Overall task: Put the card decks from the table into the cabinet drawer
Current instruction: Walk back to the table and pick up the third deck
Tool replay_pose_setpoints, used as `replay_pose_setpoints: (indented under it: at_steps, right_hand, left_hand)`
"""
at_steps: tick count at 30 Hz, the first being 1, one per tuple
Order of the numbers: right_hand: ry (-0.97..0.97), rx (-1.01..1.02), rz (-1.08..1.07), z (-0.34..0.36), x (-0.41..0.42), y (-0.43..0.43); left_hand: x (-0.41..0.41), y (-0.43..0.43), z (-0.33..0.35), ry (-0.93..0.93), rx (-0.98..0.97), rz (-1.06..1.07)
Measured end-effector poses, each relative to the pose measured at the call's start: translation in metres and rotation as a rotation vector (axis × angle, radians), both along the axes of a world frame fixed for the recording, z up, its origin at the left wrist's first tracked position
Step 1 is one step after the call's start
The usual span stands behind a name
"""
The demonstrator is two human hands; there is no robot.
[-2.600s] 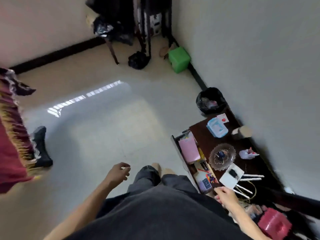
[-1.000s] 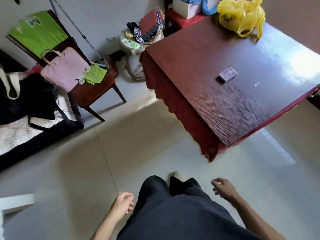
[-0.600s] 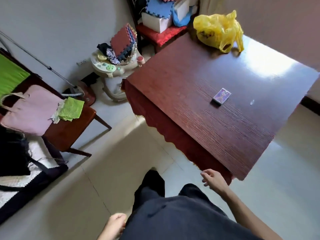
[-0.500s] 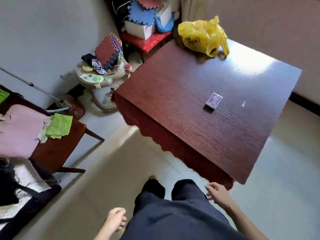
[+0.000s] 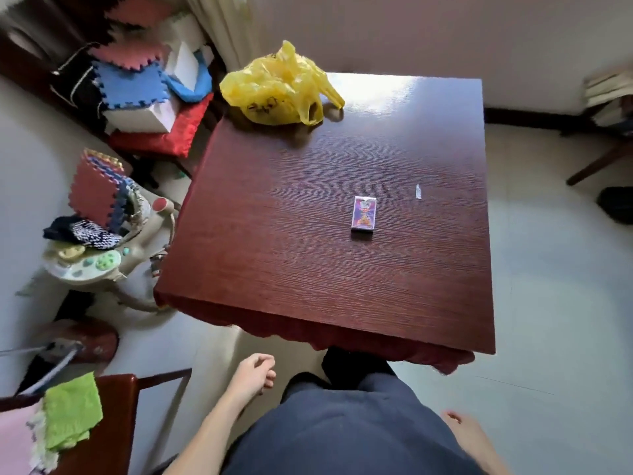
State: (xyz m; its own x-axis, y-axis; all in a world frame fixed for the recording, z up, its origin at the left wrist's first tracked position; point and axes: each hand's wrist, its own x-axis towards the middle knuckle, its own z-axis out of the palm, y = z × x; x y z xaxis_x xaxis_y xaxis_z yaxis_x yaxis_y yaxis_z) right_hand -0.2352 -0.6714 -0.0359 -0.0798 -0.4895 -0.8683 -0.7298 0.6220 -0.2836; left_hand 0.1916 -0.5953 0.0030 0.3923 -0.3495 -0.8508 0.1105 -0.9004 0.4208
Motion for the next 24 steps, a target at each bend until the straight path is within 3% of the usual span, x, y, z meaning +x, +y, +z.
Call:
replay_pose_setpoints:
  at_steps: [10,17,24]
  right_hand:
    - [-0.266,-0.308,0.054,0.054,0.146,-0.132]
    - [-0.088,-0.448,0.101,0.064,0.232,-0.259]
    - [0.076,-0.45,0.263,0.049,0.286,-0.313]
  left_hand:
    - [0.046,-0.021,-0.013,0.066,0.117,-0.106]
    - [0.107,-0.052,0.0,-0.018,0.071,-0.058]
    - [0.122,-0.053,0.015,-0.047,0.048,-0.033]
